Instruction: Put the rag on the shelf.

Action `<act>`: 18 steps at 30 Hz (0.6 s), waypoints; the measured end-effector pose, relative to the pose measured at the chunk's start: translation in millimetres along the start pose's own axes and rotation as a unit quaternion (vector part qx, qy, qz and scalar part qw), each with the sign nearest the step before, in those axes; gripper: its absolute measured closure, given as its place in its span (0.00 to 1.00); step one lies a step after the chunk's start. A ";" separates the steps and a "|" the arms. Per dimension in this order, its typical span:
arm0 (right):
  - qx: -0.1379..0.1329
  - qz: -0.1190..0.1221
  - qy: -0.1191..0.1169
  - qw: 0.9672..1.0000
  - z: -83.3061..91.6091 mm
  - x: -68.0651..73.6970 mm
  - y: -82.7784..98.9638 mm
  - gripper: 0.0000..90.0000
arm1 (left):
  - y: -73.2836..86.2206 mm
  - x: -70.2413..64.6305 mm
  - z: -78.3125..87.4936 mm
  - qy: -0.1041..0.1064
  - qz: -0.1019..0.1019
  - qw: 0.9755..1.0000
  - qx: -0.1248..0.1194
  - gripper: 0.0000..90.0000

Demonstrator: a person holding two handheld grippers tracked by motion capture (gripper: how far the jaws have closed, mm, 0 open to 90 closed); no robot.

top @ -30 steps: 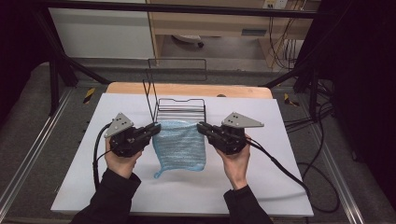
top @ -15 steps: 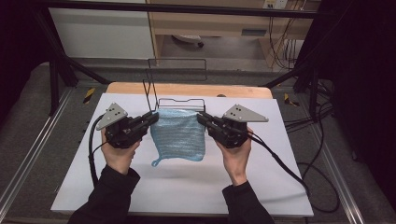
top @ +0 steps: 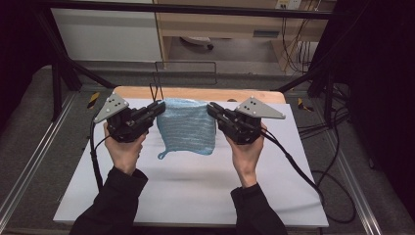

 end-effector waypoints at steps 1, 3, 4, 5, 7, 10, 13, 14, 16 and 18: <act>-0.005 -0.001 0.002 1.000 -0.7 0.0 -4.2 0.93 | -2.4 0.2 -0.6 -0.001 0.000 1.000 -0.003 0.91; -0.007 0.002 0.004 1.000 -1.1 -0.2 -6.5 0.93 | -7.2 1.1 -1.5 -0.001 0.000 1.000 -0.007 0.91; -0.010 0.004 0.005 1.000 -1.6 -0.3 -9.1 0.93 | -9.8 1.5 -1.9 -0.002 -0.001 1.000 -0.009 0.91; -0.011 0.005 0.006 1.000 -1.9 -0.4 -11.7 0.93 | -12.4 1.9 -2.2 -0.002 -0.002 1.000 -0.011 0.91; -0.016 0.012 0.009 1.000 -3.3 -1.0 -17.6 0.93 | -17.5 2.8 -2.9 -0.003 -0.002 1.000 -0.015 0.91; -0.024 0.013 0.013 1.000 -5.7 -1.2 -26.7 0.93 | -24.6 4.5 -5.1 -0.005 0.000 1.000 -0.022 0.91; -0.029 0.020 0.018 0.999 -8.3 -2.4 -35.3 0.93 | -33.3 6.4 -6.6 -0.006 -0.004 1.000 -0.026 0.91; -0.031 0.022 0.020 0.999 -9.1 -2.8 -38.1 0.93 | -36.3 6.5 -7.1 -0.006 -0.003 1.000 -0.030 0.91; -0.035 0.024 0.023 0.999 -10.5 -4.1 -43.5 0.93 | -41.6 6.8 -7.6 -0.008 -0.006 0.999 -0.034 0.91; -0.039 0.023 0.026 0.999 -11.7 -5.0 -48.8 0.94 | -46.6 6.9 -8.7 -0.009 -0.006 0.999 -0.040 0.91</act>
Point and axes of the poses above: each handheld gripper's, and its own axes: z roughly backward along the jaws, y roughly out of its underside, x roughly to its left, the point moved 3 cm from there along -z, roughly forward along the jaws, and after that the axes turned 3 degrees about -y, right-handed, at the moved point
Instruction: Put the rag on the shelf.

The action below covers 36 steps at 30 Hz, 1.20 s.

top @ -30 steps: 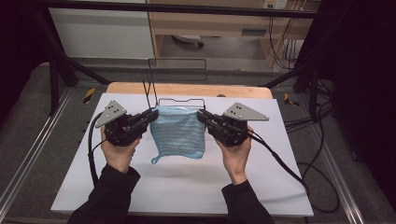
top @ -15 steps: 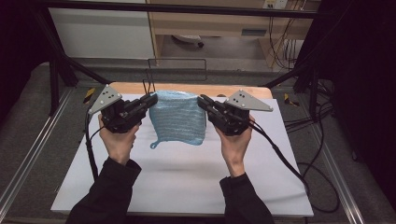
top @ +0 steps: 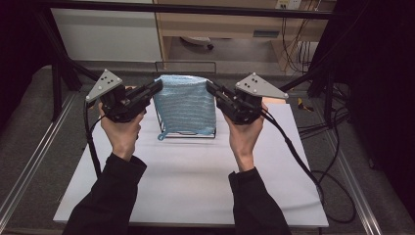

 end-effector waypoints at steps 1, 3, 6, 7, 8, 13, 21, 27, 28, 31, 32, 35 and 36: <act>-0.002 0.002 0.001 1.000 -0.8 -0.4 -2.5 0.94 | -2.3 0.3 -0.8 0.000 -0.002 1.000 -0.001 0.91; -0.005 0.003 0.003 1.000 -1.9 -1.3 -7.5 0.94 | -6.8 1.1 -2.6 0.000 0.000 1.000 -0.003 0.91; -0.011 0.005 0.004 1.000 -3.1 -2.2 -14.7 0.94 | -14.4 1.9 -4.6 0.000 0.000 1.000 -0.008 0.91; -0.013 0.004 0.005 1.000 -3.6 -2.2 -16.8 0.94 | -16.8 2.0 -5.1 -0.002 -0.001 1.000 -0.010 0.91; -0.015 0.007 0.006 1.000 -4.2 -2.6 -18.7 0.94 | -19.2 2.3 -5.6 -0.002 -0.002 1.000 -0.012 0.91; -0.022 0.004 0.010 1.000 -9.2 -6.1 -27.4 0.94 | -28.4 4.9 -10.5 -0.004 -0.002 1.000 -0.016 0.91; -0.037 0.007 0.016 0.999 -16.8 -8.6 -43.4 0.94 | -47.6 8.9 -13.7 -0.009 -0.005 1.000 -0.027 0.91; -0.045 0.013 0.020 0.999 -21.6 -10.6 -54.7 0.94 | -59.0 10.0 -16.7 -0.013 -0.009 0.999 -0.033 0.91; -0.047 0.012 0.021 0.999 -22.4 -11.2 -55.9 0.94 | -60.5 10.4 -17.8 -0.014 -0.010 0.999 -0.032 0.91; -0.050 0.012 0.023 0.998 -24.7 -13.2 -59.1 0.94 | -65.5 11.3 -21.0 -0.015 -0.012 0.999 -0.033 0.91; -0.051 0.011 0.024 0.998 -25.5 -14.2 -60.4 0.94 | -66.4 11.9 -21.7 -0.016 -0.015 0.999 -0.032 0.91; -0.058 0.011 0.025 0.998 -26.9 -16.4 -63.4 0.94 | -70.1 13.5 -25.4 -0.015 -0.012 0.999 -0.035 0.91; -0.058 0.009 0.026 0.998 -27.5 -17.1 -64.0 0.94 | -71.3 14.2 -26.3 -0.016 -0.013 0.999 -0.034 0.91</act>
Point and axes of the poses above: each handheld gripper's, and its own axes: z roughly backward along the jaws, y roughly out of its underside, x roughly to its left, the point moved 3 cm from there along -z, roughly forward along the jaws, and after that the axes turned 3 degrees about -y, right-handed, at the moved point
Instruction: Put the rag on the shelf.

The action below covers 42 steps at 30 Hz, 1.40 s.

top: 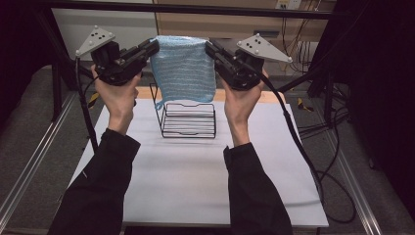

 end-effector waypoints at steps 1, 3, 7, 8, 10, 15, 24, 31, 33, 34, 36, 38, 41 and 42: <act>0.000 0.000 0.001 1.000 -0.8 -0.6 -0.4 0.94 | -1.4 0.3 -1.5 -0.001 0.003 1.000 -0.001 0.91; -0.001 0.001 0.003 1.000 -2.7 -2.4 -1.9 0.94 | -4.5 1.4 -4.2 0.000 0.000 1.000 0.002 0.91; -0.002 -0.001 0.010 1.000 -7.2 -7.5 -6.7 0.94 | -10.7 0.9 -9.5 -0.004 -0.005 1.000 0.001 0.91; -0.003 -0.001 0.009 1.000 -8.1 -8.5 -7.6 0.94 | -12.1 1.2 -10.6 -0.004 -0.005 1.000 0.001 0.91; -0.005 -0.003 0.011 1.000 -10.2 -10.8 -9.5 0.94 | -15.0 2.0 -13.0 -0.003 -0.003 1.000 0.001 0.91; -0.010 -0.004 0.011 1.000 -17.3 -15.7 -13.6 0.94 | -23.9 6.0 -20.2 -0.008 -0.007 1.000 0.002 0.91; -0.015 0.001 0.017 1.000 -25.7 -21.9 -22.1 0.94 | -33.4 10.8 -32.1 -0.012 -0.004 1.000 0.001 0.91; -0.019 -0.004 0.022 1.000 -31.3 -27.4 -21.7 0.94 | -34.9 14.4 -40.8 -0.014 0.002 1.000 0.002 0.91; -0.020 -0.002 0.024 1.000 -32.5 -28.5 -22.2 0.94 | -35.2 15.4 -43.9 -0.013 0.006 1.000 0.000 0.91; -0.021 -0.001 0.024 0.999 -33.1 -29.4 -22.4 0.94 | -35.6 16.3 -45.9 -0.014 0.004 1.000 0.002 0.91; -0.021 -0.002 0.026 0.999 -34.6 -30.9 -23.0 0.94 | -36.4 17.2 -48.3 -0.014 0.003 1.000 0.001 0.91; -0.022 0.001 0.028 0.999 -36.1 -32.2 -23.9 0.94 | -37.5 18.1 -50.5 -0.015 0.002 1.000 0.001 0.91; -0.024 0.002 0.029 0.999 -38.1 -33.3 -25.8 0.94 | -39.9 19.3 -52.2 -0.014 -0.002 1.000 -0.002 0.91; -0.026 0.002 0.029 0.999 -38.8 -33.9 -26.6 0.94 | -40.4 19.6 -52.5 -0.015 -0.004 1.000 -0.003 0.91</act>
Point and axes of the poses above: each handheld gripper's, and its own axes: z roughly backward along the jaws, y roughly out of its underside, x roughly to its left, the point moved 3 cm from there along -z, roughly forward along the jaws, and after that the axes turned 3 degrees about -y, right-handed, at the moved point
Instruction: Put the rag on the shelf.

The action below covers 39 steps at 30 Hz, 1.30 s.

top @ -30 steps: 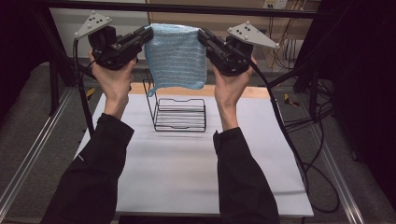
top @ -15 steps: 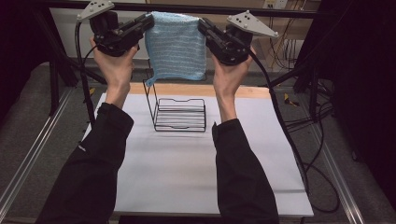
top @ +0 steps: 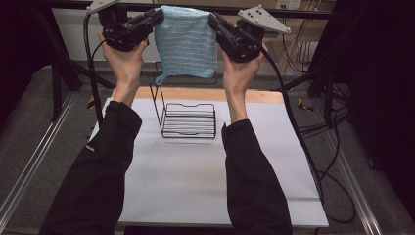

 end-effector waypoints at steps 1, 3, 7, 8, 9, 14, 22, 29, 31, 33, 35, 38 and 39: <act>0.001 -0.001 0.000 1.000 -0.6 0.1 -0.5 0.94 | -0.6 0.5 -0.6 0.000 -0.002 1.000 0.001 0.91; 0.002 0.004 0.002 1.000 -2.3 -0.5 -1.6 0.94 | -1.3 1.0 -1.5 0.000 -0.003 1.000 0.000 0.91; 0.003 0.002 0.004 1.000 -7.3 -3.4 -2.5 0.94 | -3.4 4.2 -5.1 -0.002 -0.006 1.000 -0.001 0.91; 0.003 0.002 0.003 1.000 -8.8 -3.9 -2.6 0.94 | -3.8 5.8 -6.6 -0.002 -0.006 1.000 -0.002 0.91; 0.002 0.002 0.004 1.000 -10.5 -4.1 -2.4 0.94 | -4.1 6.9 -7.7 -0.004 -0.006 1.000 -0.001 0.91; 0.014 0.010 0.008 1.000 -16.4 -7.5 1.8 0.94 | 1.0 11.2 -12.0 -0.004 -0.013 1.000 0.005 0.91; 0.036 0.009 0.011 0.999 -24.2 -13.2 14.0 0.94 | 17.3 19.6 -18.8 0.000 -0.005 1.000 0.012 0.91; 0.053 0.004 0.008 0.999 -27.4 -16.6 27.5 0.93 | 30.4 22.9 -21.1 -0.003 -0.006 1.000 0.026 0.91; 0.056 0.002 0.007 0.998 -27.0 -16.9 31.1 0.93 | 34.8 23.1 -20.1 -0.001 -0.006 1.000 0.027 0.91; 0.059 0.002 0.005 0.998 -27.1 -17.3 34.9 0.93 | 39.3 24.1 -19.5 -0.002 -0.007 1.000 0.031 0.91; 0.061 -0.002 0.002 0.998 -27.7 -17.3 38.9 0.93 | 43.5 25.7 -18.8 -0.002 -0.006 0.999 0.033 0.91; 0.067 -0.003 -0.004 0.998 -28.4 -16.9 44.8 0.93 | 51.2 27.3 -16.5 -0.003 -0.010 0.999 0.040 0.91; 0.071 -0.003 -0.004 0.997 -28.6 -16.6 47.1 0.93 | 53.1 27.6 -15.9 -0.003 -0.011 0.999 0.040 0.91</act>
Point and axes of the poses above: each handheld gripper's, and its own axes: z roughly backward along the jaws, y roughly out of its underside, x roughly to its left, the point moved 3 cm from there along -z, roughly forward along the jaws, and after that the axes turned 3 degrees about -y, right-handed, at the moved point
